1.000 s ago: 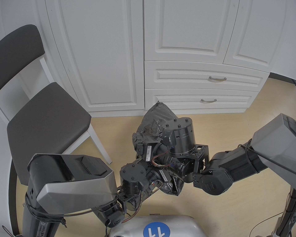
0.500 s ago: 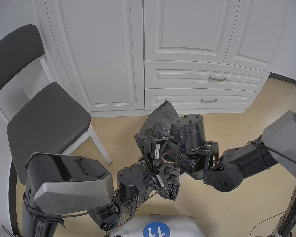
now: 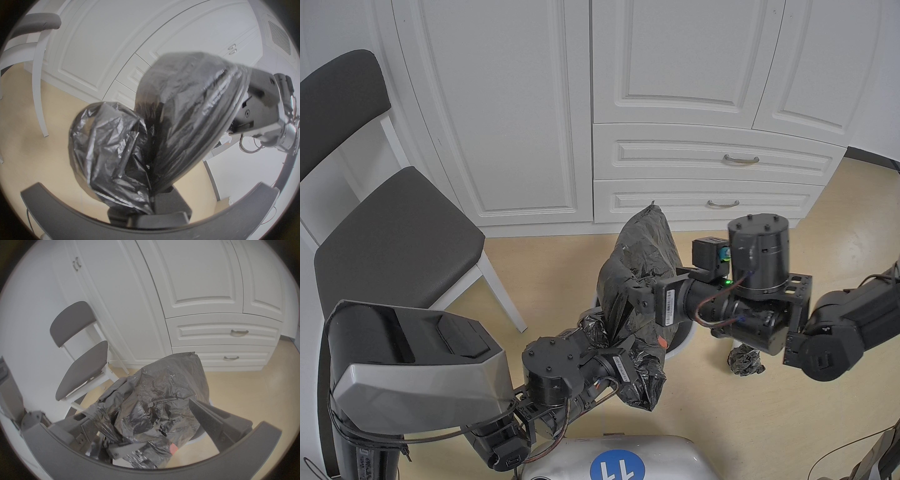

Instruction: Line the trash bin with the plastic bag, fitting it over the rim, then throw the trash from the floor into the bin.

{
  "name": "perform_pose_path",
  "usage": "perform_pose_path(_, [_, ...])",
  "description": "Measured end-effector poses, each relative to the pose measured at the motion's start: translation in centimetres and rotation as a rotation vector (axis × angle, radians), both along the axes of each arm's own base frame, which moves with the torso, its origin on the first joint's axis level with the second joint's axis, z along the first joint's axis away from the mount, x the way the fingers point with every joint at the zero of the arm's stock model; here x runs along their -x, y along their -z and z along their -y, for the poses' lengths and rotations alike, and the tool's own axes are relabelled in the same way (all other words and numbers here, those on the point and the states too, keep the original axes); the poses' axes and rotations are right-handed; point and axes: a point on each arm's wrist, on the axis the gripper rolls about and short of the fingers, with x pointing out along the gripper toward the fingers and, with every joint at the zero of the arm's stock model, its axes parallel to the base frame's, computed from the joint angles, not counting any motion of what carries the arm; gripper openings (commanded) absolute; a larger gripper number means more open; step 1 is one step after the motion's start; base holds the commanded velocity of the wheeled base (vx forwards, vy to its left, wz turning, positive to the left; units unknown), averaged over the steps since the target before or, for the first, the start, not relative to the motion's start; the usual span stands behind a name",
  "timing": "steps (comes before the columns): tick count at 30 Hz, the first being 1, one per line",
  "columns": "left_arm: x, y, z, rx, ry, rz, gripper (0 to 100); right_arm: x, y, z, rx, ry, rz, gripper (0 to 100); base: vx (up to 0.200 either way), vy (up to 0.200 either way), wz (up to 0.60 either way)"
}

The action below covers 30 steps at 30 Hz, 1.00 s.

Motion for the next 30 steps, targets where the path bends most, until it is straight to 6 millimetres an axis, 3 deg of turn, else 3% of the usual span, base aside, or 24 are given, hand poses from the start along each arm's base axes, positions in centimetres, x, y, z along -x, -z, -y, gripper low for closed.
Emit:
perform_pose_path(7, [0.3, 0.1, -0.2, -0.012, 0.017, -0.014, 0, 1.9, -0.4, 3.6, 0.076, -0.136, 0.040, 100, 0.000, 0.000, 0.00])
perform_pose_path(14, [0.6, -0.1, -0.4, -0.013, 0.034, -0.014, 0, 2.9, -0.8, 5.6, 0.112, -0.166, 0.076, 100, 0.000, 0.000, 0.00])
perform_pose_path(20, [1.5, -1.8, -1.3, -0.011, 0.095, 0.010, 0, 1.6, -2.5, 7.4, 0.040, -0.072, 0.110, 100, 0.000, 0.000, 0.00])
perform_pose_path(26, [3.1, -3.9, -2.7, -0.043, 0.188, 0.016, 0, -1.1, -4.5, 9.4, -0.070, 0.053, 0.132, 100, 0.000, 0.000, 0.00])
perform_pose_path(30, [3.3, -4.4, -3.3, -0.072, 0.195, -0.014, 0, -2.8, -4.7, 9.9, -0.100, 0.096, 0.132, 100, 0.000, 0.000, 0.00])
